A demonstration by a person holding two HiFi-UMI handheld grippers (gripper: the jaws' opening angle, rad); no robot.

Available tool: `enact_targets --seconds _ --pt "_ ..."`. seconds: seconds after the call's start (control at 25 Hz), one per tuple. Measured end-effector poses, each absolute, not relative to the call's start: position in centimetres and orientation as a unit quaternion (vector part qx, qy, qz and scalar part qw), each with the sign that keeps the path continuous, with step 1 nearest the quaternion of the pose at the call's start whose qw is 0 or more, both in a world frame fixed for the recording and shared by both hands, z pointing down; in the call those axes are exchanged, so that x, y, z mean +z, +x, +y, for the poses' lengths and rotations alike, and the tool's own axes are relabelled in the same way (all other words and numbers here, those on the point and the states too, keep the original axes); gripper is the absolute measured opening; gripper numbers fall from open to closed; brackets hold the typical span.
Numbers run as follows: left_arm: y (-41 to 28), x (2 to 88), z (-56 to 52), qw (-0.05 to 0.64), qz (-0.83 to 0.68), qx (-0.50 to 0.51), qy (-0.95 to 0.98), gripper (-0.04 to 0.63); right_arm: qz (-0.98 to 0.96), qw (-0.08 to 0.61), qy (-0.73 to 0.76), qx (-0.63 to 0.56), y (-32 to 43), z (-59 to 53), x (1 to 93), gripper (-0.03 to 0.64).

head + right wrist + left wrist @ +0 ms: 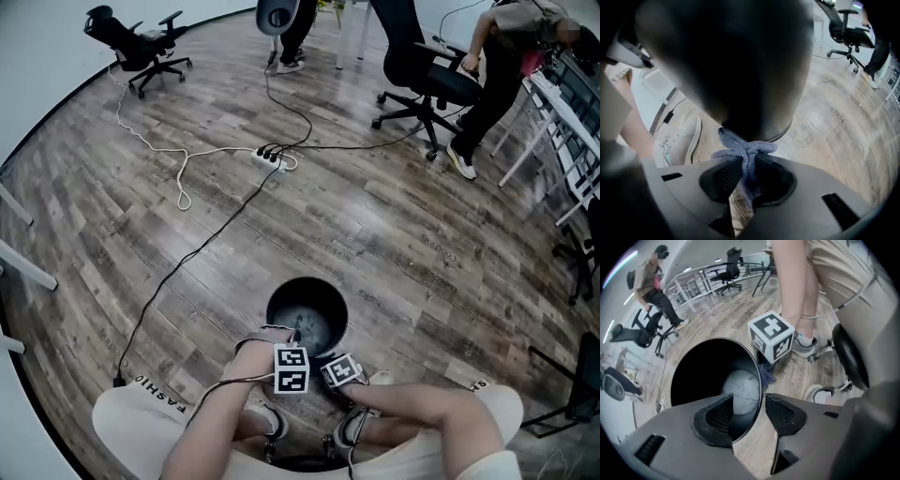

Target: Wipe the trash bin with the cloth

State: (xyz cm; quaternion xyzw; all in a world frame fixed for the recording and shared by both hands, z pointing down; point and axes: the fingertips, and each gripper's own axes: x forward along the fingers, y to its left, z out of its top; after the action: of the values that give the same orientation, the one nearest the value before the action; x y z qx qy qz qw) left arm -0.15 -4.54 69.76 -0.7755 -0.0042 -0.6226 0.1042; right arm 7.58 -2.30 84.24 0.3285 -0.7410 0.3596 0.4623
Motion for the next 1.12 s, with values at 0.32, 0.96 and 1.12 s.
enact_targets --seconds 0.32,0.96,1.12 --pt "-1.8 72.2 -4.0 0.174 -0.035 -0.623 -0.762 0.207 -0.771 0.431 0.295 0.364 5.6 -1.0 73.4 0.072" --pt "0.9 71.9 -3.0 0.132 -0.017 -0.626 -0.769 0.096 -0.801 0.448 0.283 0.279 7.2 -3.9 72.4 0.072" --pt "1.2 72.2 -2.8 0.108 -0.010 -0.639 -0.762 0.089 -0.798 0.461 0.281 0.268 7.4 -4.1 76.3 0.074"
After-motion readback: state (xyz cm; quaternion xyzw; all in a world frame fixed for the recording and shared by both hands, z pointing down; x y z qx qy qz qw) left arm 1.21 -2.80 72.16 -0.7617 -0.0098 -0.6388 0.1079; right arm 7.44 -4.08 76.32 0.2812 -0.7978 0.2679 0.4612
